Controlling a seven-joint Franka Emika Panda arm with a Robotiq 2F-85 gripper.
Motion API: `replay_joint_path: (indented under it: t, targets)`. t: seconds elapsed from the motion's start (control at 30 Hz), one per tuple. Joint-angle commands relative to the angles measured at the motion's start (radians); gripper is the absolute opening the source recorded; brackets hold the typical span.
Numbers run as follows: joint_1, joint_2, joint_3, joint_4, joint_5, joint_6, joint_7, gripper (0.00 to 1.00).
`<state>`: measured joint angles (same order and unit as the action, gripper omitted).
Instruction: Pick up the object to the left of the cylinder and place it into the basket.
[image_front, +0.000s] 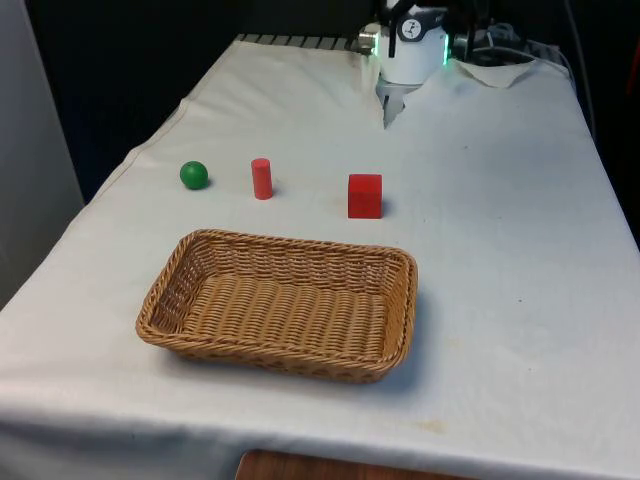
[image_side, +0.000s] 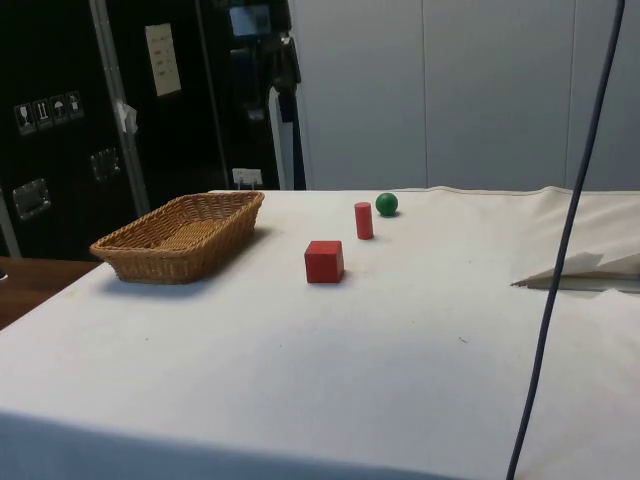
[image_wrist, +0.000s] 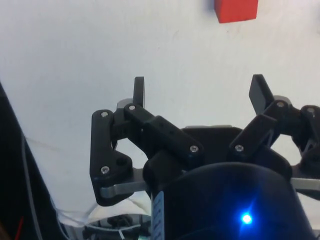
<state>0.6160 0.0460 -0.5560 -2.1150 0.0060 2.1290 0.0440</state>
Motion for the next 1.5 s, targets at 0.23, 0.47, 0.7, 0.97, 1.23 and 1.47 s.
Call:
replay_joint_path:
  t: [0.23, 0.47, 0.7, 0.97, 1.23, 1.47]
  targets:
    - [0.000, -0.002, -0.001, -0.068, -0.031, 0.100, 0.016, 1.00]
    - [-0.005, 0.003, -0.011, -0.120, -0.036, 0.168, 0.005, 1.00]
    - [-0.013, 0.029, -0.028, -0.169, -0.022, 0.252, -0.024, 1.00]
    - [-0.019, 0.068, -0.043, -0.198, -0.010, 0.325, -0.047, 1.00]
    - [-0.025, 0.131, -0.051, -0.223, 0.019, 0.416, -0.077, 1.00]
    - [-0.029, 0.176, -0.048, -0.233, 0.039, 0.474, -0.088, 1.00]
